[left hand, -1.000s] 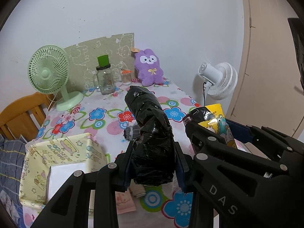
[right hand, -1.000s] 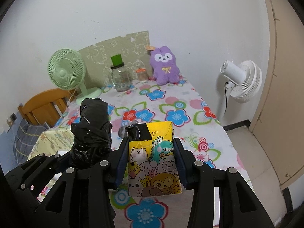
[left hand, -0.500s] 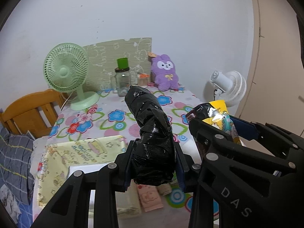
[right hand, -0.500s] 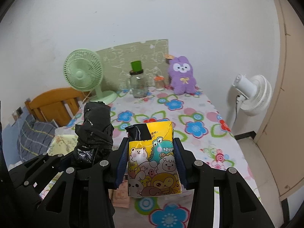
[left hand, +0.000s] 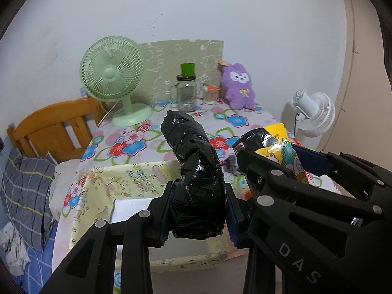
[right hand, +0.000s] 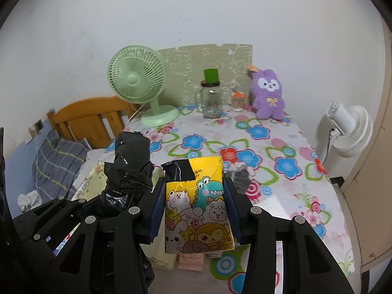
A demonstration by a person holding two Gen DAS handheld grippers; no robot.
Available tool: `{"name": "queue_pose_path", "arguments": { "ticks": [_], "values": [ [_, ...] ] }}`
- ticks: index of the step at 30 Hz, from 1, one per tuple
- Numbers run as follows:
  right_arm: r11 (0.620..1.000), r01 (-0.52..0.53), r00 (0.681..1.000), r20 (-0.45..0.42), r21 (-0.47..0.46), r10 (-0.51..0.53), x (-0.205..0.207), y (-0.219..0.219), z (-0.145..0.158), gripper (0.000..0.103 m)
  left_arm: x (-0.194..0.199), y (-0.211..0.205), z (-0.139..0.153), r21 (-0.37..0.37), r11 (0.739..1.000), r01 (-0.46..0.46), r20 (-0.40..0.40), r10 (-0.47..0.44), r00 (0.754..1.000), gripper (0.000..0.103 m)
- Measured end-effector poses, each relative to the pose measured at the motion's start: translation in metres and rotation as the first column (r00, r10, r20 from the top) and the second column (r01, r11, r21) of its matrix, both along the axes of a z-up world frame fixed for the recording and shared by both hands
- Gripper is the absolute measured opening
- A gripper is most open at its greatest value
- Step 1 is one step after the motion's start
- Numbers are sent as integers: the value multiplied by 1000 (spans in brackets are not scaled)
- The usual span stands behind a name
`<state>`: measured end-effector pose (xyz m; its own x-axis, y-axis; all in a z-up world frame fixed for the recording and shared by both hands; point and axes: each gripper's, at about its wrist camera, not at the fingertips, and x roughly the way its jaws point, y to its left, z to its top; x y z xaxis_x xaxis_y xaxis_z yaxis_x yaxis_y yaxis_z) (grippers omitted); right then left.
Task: Organize soft objects
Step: 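Carry the black bag with the left tool while the right tool carries the yellow bag toward the box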
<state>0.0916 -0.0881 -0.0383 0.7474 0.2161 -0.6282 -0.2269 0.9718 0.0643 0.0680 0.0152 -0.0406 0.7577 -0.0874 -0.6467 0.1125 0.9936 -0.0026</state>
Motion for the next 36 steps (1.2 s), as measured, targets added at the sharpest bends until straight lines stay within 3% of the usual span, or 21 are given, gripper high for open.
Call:
{"name": "queue_pose_path", "arguments": {
  "ticks": [23, 26, 28, 31, 36],
  "values": [
    [990, -142, 984, -104, 21, 143, 48, 76, -35, 48, 30, 74, -45, 10, 987, -159, -165, 158, 974, 41],
    [988, -152, 981, -121, 23, 154, 53, 82, -41, 48, 36, 80, -50, 18, 985, -170, -185, 170, 968, 47],
    [988, -156, 978, -135, 23, 157, 56, 86, -45, 48, 39, 83, -52, 30, 984, -174, -189, 176, 966, 59],
    [986, -161, 974, -155, 28, 164, 60, 90, -50, 48, 42, 86, -53, 27, 985, -173, -191, 175, 966, 67],
    [985, -165, 968, -183, 49, 172, 66, 95, -57, 51, 43, 90, -54, 23, 984, -175, -193, 176, 965, 73]
  ]
}}
